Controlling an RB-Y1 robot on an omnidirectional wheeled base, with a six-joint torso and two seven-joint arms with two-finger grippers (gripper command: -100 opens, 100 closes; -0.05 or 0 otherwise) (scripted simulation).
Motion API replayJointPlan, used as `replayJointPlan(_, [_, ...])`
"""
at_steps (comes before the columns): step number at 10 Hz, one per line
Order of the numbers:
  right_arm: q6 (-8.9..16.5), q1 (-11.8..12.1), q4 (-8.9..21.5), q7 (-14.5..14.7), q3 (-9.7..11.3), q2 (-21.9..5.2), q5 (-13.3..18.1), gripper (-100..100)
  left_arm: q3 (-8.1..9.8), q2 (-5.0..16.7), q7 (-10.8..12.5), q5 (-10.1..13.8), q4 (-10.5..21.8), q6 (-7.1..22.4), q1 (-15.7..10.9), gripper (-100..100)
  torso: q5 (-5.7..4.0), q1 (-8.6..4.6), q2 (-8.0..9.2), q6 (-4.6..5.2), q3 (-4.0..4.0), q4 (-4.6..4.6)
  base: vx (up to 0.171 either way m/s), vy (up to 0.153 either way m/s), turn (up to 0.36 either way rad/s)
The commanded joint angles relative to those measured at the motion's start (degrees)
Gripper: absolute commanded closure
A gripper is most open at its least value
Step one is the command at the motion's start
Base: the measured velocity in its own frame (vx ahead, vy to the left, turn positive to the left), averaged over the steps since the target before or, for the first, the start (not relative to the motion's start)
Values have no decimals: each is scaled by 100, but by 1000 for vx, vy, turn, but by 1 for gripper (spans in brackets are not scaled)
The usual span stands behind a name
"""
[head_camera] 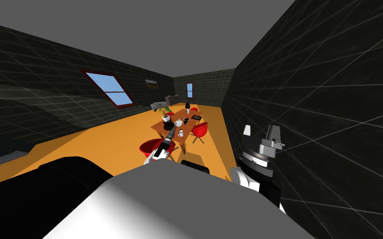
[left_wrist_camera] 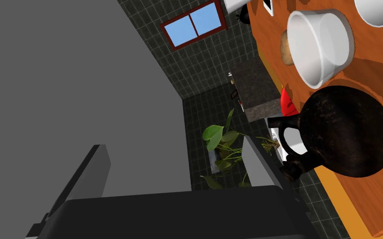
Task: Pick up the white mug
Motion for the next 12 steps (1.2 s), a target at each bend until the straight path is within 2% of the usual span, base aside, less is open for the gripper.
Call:
replayJointPlan(1, [0, 0, 0, 0, 0, 0, 0, 0, -6, 9, -4, -19, 283, 83, -59, -100, 0, 0, 0, 0, 0, 0, -9, 29, 3])
replayJointPlan(3, [0, 0, 0, 0, 0, 0, 0, 0, -3, 29, 13, -41, 643, 271, -160, -100, -1, -1, -2, -1, -1, -1, -6, 38, 2])
replayJointPlan(5, [0, 0, 0, 0, 0, 0, 0, 0, -3, 29, 13, -41, 703, 271, -160, -100, -1, -2, -2, -1, -1, -1, -5, 22, -2])
replayJointPlan(8, [0, 0, 0, 0, 0, 0, 0, 0, 10, 38, 61, -70, 1305, 558, -324, -100, -2, -6, -8, 0, -5, -2, 9, 22, -14])
replayJointPlan(10, [0, 0, 0, 0, 0, 0, 0, 0, 16, 37, 83, -79, 1492, 653, -380, -100, -1, -5, -14, -1, -8, -3, 24, 22, -18])
replayJointPlan(12, [0, 0, 0, 0, 0, 0, 0, 0, 31, 35, 134, -93, 1826, 836, -492, -100, -3, -11, -12, 0, -7, -3, 23, 10, -25])
